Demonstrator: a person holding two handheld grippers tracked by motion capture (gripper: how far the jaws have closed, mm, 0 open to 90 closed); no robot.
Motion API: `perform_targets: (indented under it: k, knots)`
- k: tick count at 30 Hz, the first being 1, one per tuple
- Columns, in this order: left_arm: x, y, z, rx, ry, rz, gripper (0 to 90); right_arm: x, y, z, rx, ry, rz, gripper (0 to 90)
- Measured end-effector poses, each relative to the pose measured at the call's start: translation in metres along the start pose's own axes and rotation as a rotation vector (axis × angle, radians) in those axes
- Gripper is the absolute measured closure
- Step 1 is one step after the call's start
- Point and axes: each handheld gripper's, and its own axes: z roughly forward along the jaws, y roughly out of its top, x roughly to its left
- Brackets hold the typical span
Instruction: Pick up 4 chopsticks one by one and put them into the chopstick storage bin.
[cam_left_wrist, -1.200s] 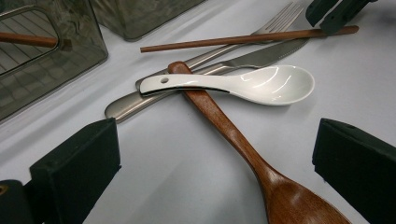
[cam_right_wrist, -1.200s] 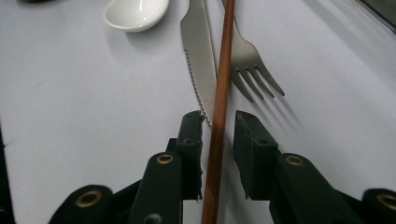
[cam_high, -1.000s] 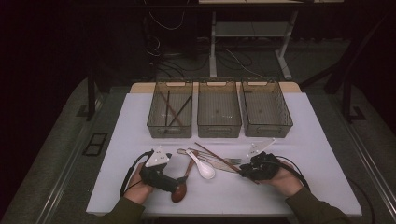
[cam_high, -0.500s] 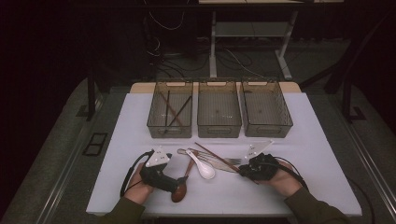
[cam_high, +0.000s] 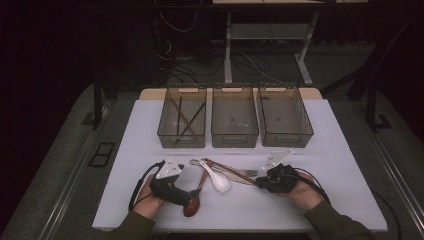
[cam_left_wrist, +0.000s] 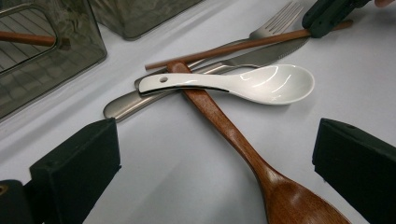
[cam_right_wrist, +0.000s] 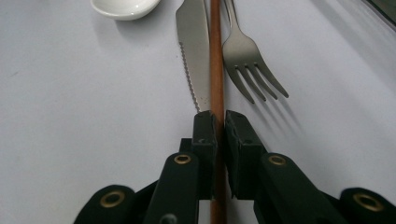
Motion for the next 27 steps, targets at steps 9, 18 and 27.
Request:
perform_targets:
  k: [9,18,27]
  knots:
    - [0.000,0.000,0.000,-0.003,0.000,0.000,0.0,-0.001,0.000,-0.002,-0.004,0.003,-0.004,82.7]
    - [0.000,0.000,0.000,-0.002,0.001,0.001,0.0,-0.004,-0.001,-0.008,-0.025,0.027,-0.001,83.0]
    - [0.000,0.000,0.000,0.000,0.001,0.003,0.0,-0.008,-0.002,-0.014,-0.060,0.075,0.014,83.1]
